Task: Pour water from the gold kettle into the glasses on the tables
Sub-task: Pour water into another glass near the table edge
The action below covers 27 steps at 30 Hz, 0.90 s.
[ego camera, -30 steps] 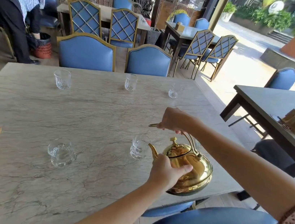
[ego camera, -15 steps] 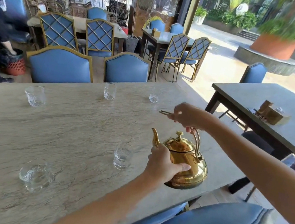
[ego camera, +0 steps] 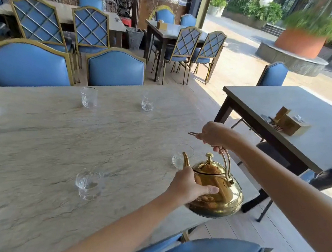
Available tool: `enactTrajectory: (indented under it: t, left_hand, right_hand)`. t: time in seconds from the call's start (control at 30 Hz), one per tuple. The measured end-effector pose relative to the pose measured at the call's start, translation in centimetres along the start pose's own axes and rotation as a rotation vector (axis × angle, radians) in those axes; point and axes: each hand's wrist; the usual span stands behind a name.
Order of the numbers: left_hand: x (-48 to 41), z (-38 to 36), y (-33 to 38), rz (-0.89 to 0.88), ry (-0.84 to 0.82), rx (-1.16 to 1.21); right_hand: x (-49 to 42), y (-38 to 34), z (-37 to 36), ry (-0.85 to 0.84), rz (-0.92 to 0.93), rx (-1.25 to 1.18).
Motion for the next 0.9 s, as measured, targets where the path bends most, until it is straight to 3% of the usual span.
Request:
enactTrajectory:
  t: [0.43,0.9]
  left_hand:
    - [-5.2,-6.9,1.4,0.076,0.177,0.132]
    - [-6.0,-9.1,3.5,0.129,0.297,0.224]
  right_hand:
    - [-8.2,3.1,-0.4,-0.058,0.214,0.086]
    - [-9.1,1.2,1.1,-0.149,0.378,0.309]
Point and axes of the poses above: each hand's wrist, its own x-axis away from the middle knuckle, its own z-axis out of the back of the hand, y = z × x, and after that the axes turned 14 degrees about y, right-handed
